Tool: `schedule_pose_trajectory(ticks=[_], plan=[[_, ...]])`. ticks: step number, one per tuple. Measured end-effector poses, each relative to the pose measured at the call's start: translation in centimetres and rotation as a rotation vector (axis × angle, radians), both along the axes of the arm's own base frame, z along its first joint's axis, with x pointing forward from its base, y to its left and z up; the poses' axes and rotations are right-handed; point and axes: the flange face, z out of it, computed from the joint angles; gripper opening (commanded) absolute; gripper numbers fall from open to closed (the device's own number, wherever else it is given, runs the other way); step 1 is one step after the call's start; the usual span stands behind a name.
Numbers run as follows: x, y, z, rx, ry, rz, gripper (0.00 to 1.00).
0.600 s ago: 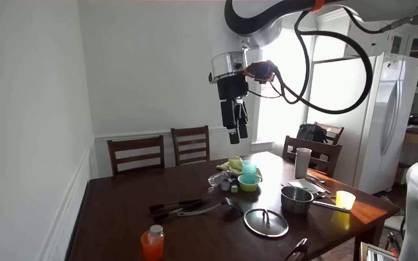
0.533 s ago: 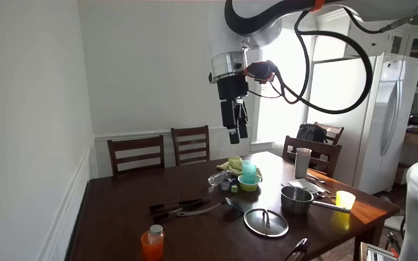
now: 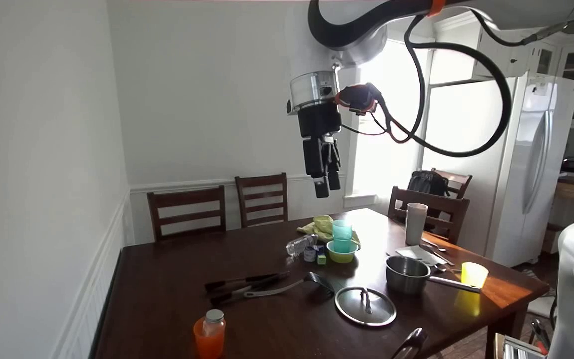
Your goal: Put the silver lid on the silver pot.
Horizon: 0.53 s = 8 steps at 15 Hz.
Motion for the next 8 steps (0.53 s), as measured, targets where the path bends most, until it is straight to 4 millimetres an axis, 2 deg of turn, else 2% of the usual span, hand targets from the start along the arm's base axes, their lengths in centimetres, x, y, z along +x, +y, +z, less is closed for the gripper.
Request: schedule_pose_trajectory(ticks=[5,8], plan=[[0.0,-0.1,-0.2,-0.002,0.004,-0.008,1.00],[0.0,-1.4,-2.3,0.010,0.058,-0.080,1.00]])
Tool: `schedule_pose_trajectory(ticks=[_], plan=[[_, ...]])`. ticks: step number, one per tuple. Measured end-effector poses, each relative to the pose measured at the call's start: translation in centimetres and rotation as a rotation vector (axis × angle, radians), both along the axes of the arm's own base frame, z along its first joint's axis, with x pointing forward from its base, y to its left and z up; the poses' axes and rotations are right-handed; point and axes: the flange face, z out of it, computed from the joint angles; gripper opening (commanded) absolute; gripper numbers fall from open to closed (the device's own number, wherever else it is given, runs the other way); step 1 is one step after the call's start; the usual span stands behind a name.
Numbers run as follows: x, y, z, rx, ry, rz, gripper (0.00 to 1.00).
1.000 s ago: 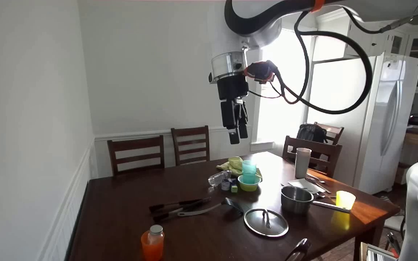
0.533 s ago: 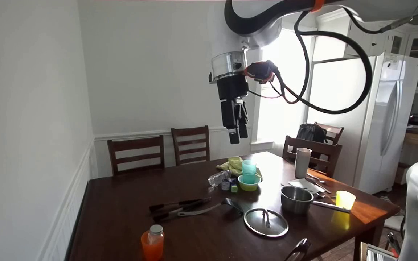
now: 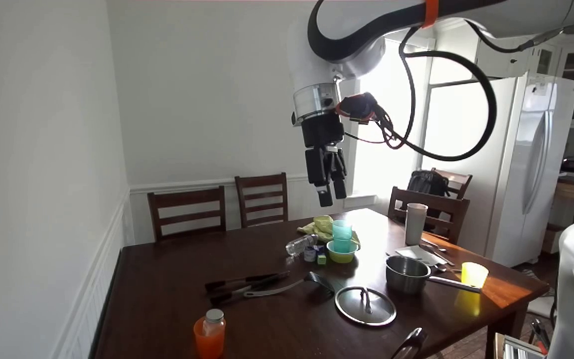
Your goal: Put the silver lid on the silver pot.
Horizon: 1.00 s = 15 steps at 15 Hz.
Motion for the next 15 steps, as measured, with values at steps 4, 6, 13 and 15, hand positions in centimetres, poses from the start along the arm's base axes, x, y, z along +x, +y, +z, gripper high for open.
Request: schedule_pose_trajectory(ticks=[4,6,13,15], plan=[[-0.4,-4.8,-4.6,-0.045,0.069,-0.210,1.00],[-0.7,-7.5,-6.9,-0.061,0.072,-0.319,1.00],[-2.1,-12.9,-12.4,-0.113,-0.004,-0.650,1.00],[-3.0,-14.1,-13.7,-0.170,-0.030,-0.718,1.00]])
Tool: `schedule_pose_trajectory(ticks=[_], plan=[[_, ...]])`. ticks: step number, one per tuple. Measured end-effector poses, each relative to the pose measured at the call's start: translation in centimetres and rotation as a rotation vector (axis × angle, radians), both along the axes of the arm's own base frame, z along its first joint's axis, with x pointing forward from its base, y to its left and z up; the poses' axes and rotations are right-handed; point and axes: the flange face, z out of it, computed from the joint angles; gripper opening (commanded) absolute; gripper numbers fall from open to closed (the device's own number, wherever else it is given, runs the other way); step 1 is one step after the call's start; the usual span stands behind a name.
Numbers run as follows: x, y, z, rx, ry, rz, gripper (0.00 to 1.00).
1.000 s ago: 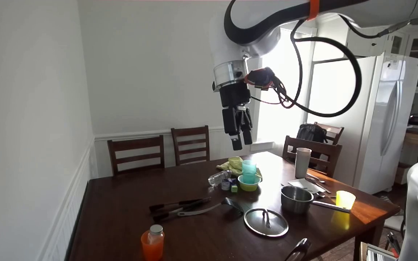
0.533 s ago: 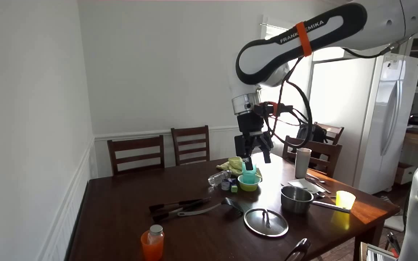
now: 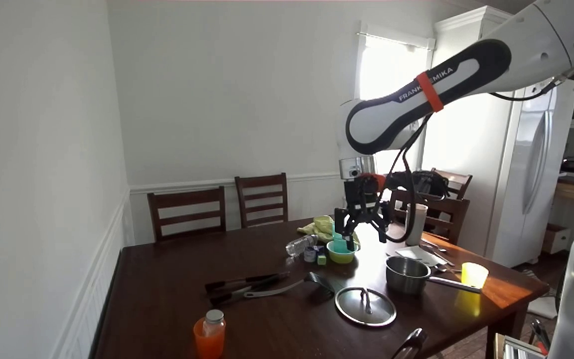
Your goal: Put the silver lid on the silver pot.
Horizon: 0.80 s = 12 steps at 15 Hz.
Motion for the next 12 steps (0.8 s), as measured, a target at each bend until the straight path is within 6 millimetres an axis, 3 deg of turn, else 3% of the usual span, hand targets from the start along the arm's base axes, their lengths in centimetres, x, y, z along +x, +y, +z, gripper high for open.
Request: schedule_pose_trajectory(ticks=[5,12], plan=[[-3.0,-2.1,-2.8,-0.025,-0.014,-0.127,1.00],[-3.4,-2.4,-3.2,-0.034,-0.009,-0.152,1.00]])
